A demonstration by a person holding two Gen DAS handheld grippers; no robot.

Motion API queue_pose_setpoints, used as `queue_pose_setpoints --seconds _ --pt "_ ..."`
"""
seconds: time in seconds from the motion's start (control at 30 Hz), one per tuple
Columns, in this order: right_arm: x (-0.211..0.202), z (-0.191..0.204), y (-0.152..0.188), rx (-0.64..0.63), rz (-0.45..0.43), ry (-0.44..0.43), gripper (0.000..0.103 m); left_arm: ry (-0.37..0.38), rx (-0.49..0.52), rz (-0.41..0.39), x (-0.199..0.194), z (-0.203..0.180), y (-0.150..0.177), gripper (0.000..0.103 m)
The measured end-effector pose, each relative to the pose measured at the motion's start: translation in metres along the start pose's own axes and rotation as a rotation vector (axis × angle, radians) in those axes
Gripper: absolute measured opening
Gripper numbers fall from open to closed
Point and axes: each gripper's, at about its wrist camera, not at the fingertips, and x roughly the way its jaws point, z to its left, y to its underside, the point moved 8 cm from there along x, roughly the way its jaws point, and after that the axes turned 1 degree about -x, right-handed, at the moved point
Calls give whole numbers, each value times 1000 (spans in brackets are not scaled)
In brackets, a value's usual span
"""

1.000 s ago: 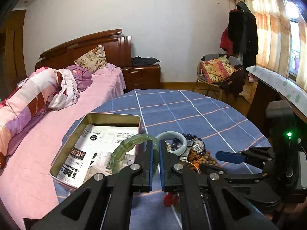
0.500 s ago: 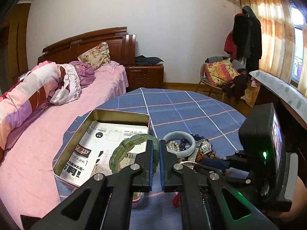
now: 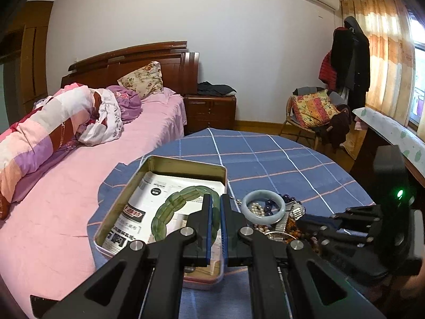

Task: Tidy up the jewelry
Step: 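Carry the green bangle toward the pink tin while the right tool grasps the silver bangle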

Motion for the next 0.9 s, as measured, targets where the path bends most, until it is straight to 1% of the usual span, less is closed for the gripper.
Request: queue_pose_setpoints --seconds 0.07,0.13,0.17,0.2,0.23,0.27,0.33,0.4,0.47,0.5,0.57,0.6,0.73,0.9 --pt "1 1 -2 -12 11 -6 5 -3 -5 0 0 2 0 4" --pt "3 3 -3 -2 14 -31 5 -8 -5 -1 1 5 0 4" --pt "4 3 -3 6 20 -39 13 -10 -4 0 1 5 1 4" --pt "8 5 -2 3 33 -37 30 -12 -5 2 2 6 1 4" --pt "11 6 -2 -4 40 -35 40 -15 -6 4 4 8 1 4" --pt "15 8 -1 -17 49 -28 44 -18 -6 4 5 10 1 4" --pt "23 12 2 -44 75 -17 40 -26 -9 10 8 15 1 4" --pt "27 13 6 -63 99 -1 31 -30 -10 18 11 18 3 4" --pt "31 12 11 -74 117 11 27 -31 -16 25 13 21 4 4" --pt "32 11 12 -90 120 18 20 -31 -19 30 15 22 6 4" --pt "31 15 14 -104 116 1 9 -30 -23 34 16 24 6 4" --pt "29 15 13 -105 108 4 7 -30 -24 33 15 25 6 4" --pt "16 10 6 -66 64 -11 7 -38 -21 21 14 27 1 4" --pt "2 4 -10 -15 21 -49 7 -50 -17 6 11 33 -5 4"
